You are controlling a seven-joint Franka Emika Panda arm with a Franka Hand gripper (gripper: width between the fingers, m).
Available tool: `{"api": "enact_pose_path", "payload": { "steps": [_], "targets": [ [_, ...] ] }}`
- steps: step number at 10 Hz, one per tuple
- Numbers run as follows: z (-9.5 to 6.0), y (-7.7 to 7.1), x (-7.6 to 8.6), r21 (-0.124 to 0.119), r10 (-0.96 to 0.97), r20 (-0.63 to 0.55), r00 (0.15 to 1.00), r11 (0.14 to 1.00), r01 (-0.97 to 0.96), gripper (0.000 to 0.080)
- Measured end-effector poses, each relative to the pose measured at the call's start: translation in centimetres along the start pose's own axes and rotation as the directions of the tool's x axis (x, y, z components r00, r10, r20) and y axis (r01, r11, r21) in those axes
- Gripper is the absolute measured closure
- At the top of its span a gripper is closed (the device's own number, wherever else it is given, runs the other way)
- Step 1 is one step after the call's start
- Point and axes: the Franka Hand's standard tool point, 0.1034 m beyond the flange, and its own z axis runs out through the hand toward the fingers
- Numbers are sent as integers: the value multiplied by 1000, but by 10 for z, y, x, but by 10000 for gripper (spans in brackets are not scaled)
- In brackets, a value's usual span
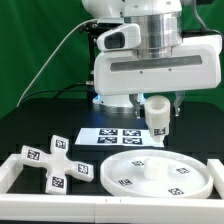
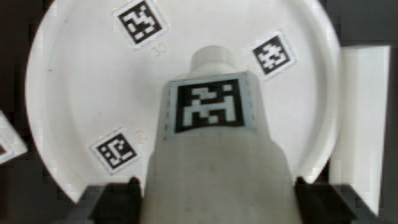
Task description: Assemble round table
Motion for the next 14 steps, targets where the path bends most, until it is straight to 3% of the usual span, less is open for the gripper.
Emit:
{"api": "enact_pose_path", "payload": {
  "steps": [1,2,4,8,12,14],
  "targets": [
    [1,1,5,-12,-9,-95,995,1000,8,392],
    [5,3,4,-40,-46,-192,980,998,39,392],
    [5,-4,1,-67,-83,-367,927,996,63,392],
    [8,-2,-3,-75,-90,-382,920,995,66,392],
    [16,11,-10,-107,-129,-405,905,990,93,392],
    [22,6,-12,-107,-134,-403,905,989,99,392]
  ]
}}
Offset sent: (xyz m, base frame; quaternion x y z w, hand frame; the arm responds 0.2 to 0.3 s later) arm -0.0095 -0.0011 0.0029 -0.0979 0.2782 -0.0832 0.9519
